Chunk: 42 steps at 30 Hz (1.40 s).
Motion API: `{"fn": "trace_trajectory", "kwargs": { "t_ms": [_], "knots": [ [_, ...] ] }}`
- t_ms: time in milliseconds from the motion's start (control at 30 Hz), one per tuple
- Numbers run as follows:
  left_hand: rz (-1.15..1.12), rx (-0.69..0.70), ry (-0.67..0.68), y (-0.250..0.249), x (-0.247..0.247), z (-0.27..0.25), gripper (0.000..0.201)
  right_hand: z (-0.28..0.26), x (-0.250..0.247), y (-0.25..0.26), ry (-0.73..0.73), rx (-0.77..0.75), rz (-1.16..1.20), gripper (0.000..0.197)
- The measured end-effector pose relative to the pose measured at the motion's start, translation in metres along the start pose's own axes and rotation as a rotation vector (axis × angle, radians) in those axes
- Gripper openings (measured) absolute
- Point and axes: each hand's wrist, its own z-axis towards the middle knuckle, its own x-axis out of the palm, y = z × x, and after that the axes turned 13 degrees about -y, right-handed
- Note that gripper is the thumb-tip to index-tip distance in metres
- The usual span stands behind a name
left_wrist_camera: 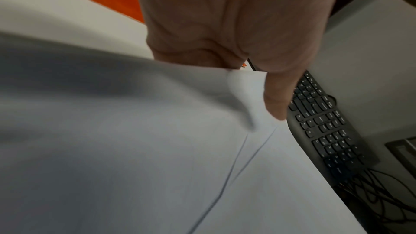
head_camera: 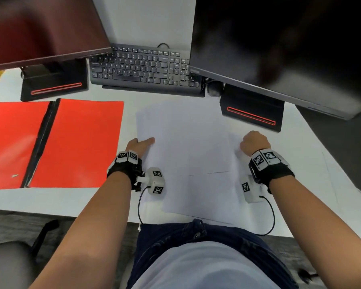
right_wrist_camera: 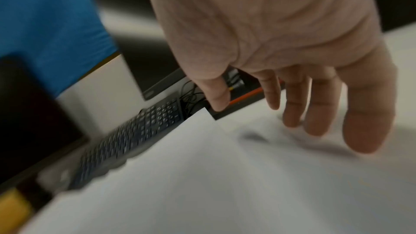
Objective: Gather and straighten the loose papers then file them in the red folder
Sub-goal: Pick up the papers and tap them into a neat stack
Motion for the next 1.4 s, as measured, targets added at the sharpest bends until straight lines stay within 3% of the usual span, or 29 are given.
{"fn": "trace_trajectory", "kwargs": {
  "t_ms": [67, 133, 167, 267, 367, 433, 467, 600, 700, 800, 900, 967, 1066, 1233, 1400],
  "knots": [
    [0.002, -0.014, 0.02, -0.003, 0.002, -0.004, 0.081, 0.002, 0.003, -0.001, 0.018, 0.111, 0.152, 0.049],
    [0.009, -0.017, 0.042, -0.005, 0.002, -0.009, 0.083, -0.003, 0.007, 0.007, 0.162, 0.193, 0.358, 0.056],
    [0.013, -0.008, 0.052, -0.006, 0.003, -0.01, 0.082, -0.006, 0.012, 0.013, 0.22, 0.182, 0.428, 0.06],
    [0.003, -0.041, 0.121, -0.007, 0.008, -0.012, 0.082, -0.019, 0.028, 0.028, 0.342, 0.047, 0.572, 0.101],
    [-0.011, -0.024, 0.137, -0.006, 0.007, -0.01, 0.065, -0.022, 0.041, 0.028, 0.28, 0.031, 0.629, 0.092],
    [0.001, -0.036, 0.163, -0.002, 0.007, -0.003, 0.094, -0.015, 0.04, 0.018, 0.166, 0.099, 0.599, 0.09],
    [0.009, -0.037, 0.163, 0.0, 0.007, 0.001, 0.099, -0.011, 0.039, 0.014, 0.147, 0.136, 0.607, 0.091],
    [0.056, 0.017, 0.15, -0.008, 0.011, -0.014, 0.047, -0.015, 0.037, 0.018, 0.294, 0.087, 0.595, 0.08],
    [-0.006, 0.113, 0.14, -0.012, 0.016, -0.017, 0.042, -0.021, 0.037, 0.026, 0.287, -0.005, 0.53, 0.073],
    [-0.176, 0.198, 0.135, -0.01, 0.012, -0.018, 0.046, -0.014, 0.032, 0.023, 0.203, 0.09, 0.746, 0.07],
    [-0.304, 0.305, 0.17, -0.014, 0.003, -0.025, 0.04, -0.012, 0.017, 0.026, 0.266, 0.044, 0.896, 0.067],
    [-0.375, 0.407, 0.179, -0.027, -0.002, -0.03, 0.036, -0.011, 0.004, 0.038, 0.181, -0.051, 0.966, 0.051],
    [-0.422, 0.607, 0.094, -0.056, -0.003, -0.041, 0.039, -0.012, -0.029, 0.057, -0.134, -0.136, 1.076, 0.033],
    [-0.473, 0.894, -0.122, -0.096, -0.002, -0.063, 0.046, -0.022, -0.068, 0.071, -0.332, -0.419, 1.227, 0.039],
    [-0.543, 0.955, -0.173, -0.095, 0.016, -0.07, 0.043, -0.034, -0.058, 0.072, -0.401, -0.445, 1.179, 0.047]
  ]
}}
